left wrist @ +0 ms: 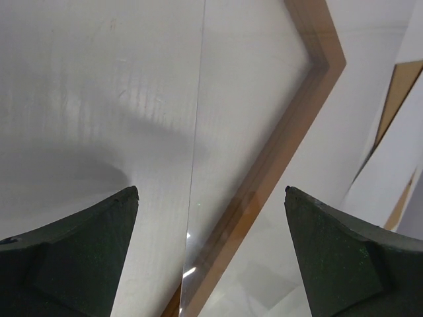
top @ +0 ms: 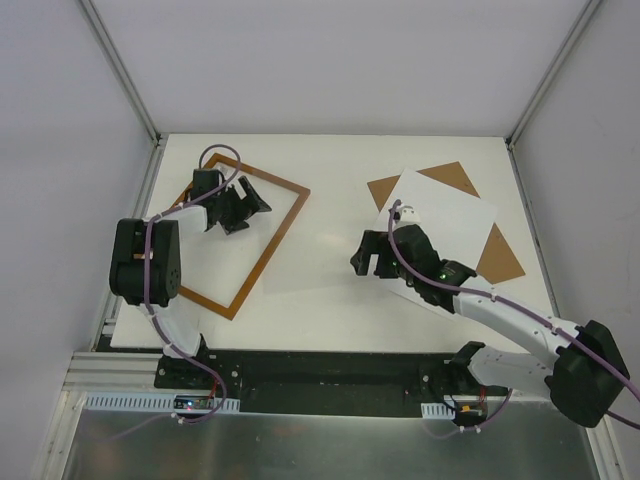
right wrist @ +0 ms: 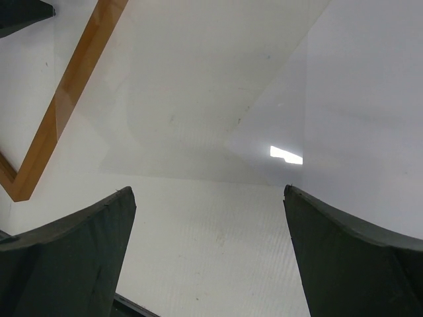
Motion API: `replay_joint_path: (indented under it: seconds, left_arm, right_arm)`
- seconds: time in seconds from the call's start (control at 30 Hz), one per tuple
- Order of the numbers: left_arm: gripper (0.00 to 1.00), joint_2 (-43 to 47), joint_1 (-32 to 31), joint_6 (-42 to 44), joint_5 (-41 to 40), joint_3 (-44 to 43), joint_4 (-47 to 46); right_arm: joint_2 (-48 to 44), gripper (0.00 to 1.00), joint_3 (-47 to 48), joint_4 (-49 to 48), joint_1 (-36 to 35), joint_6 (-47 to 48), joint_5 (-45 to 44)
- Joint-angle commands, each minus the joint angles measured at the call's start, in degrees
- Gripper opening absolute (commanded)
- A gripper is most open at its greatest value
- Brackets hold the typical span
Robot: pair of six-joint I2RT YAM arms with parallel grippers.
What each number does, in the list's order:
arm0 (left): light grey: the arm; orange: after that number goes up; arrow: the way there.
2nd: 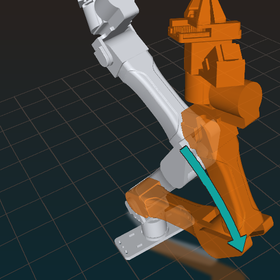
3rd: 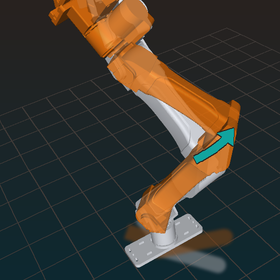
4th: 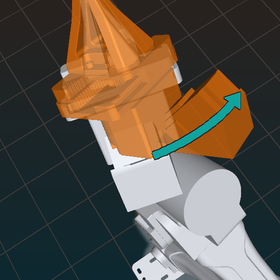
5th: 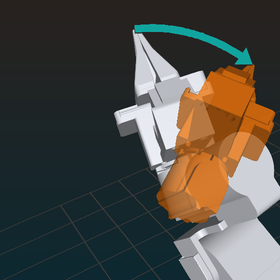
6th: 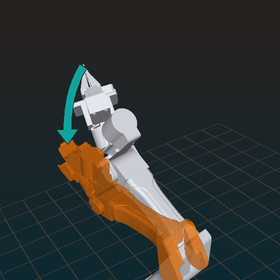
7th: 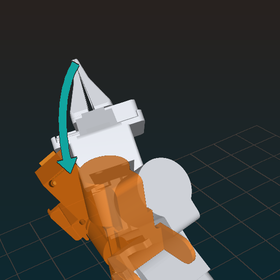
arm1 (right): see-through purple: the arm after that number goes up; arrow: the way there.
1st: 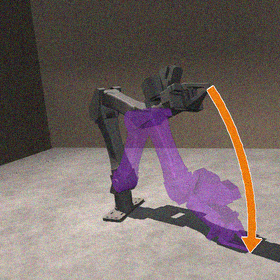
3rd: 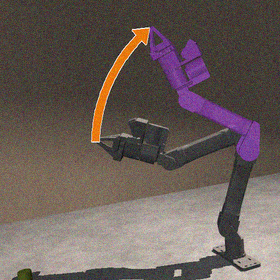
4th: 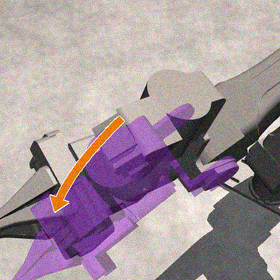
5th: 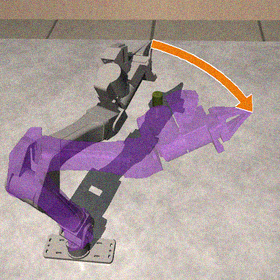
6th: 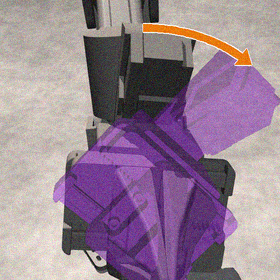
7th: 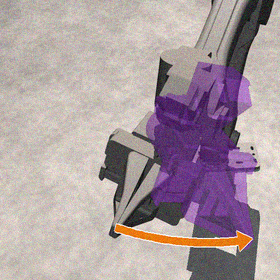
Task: Put the photo into the frame
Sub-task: Pick up the glass panel at the center of the board.
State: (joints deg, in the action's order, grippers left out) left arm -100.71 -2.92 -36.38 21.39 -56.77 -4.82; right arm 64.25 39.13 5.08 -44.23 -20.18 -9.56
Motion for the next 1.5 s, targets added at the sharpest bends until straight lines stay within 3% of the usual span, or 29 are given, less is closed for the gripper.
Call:
replay_joint_path:
  seconds: [0.0,0.33,0.53,0.87,1.17,1.47]
  left_arm:
    - [0.91,-3.09,1.95,1.23,12.88,-2.38,-8.44]
    - [0.88,-9.59,2.13,-1.5,18.25,-4.57,-11.97]
    - [0.79,-12.32,2.13,-4.48,20.88,-5.45,-14.69]
    - [0.51,-14.52,2.13,-7.74,23.78,-6.24,-17.42]
    - [0.03,-9.34,1.86,-11.34,26.86,-6.95,-17.6]
    - [0.0,0.76,1.07,-11.26,31.08,-12.38,-11.71]
  right_arm:
    - [-3.42,0.96,-1.08,0.28,1.6,2.87,1.04]
    - [-5.45,0.96,-1.52,0.37,3.09,3.84,2.36]
    - [-6.33,0.96,-1.96,0.28,3.27,4.1,2.35]
    - [-6.42,0.96,-2.31,0.19,3.36,4.1,2.79]
    - [-5.8,0.96,-0.91,0.37,4.32,5.15,2.79]
    - [-5.1,0.96,6.38,2.56,12.57,8.23,8.05]
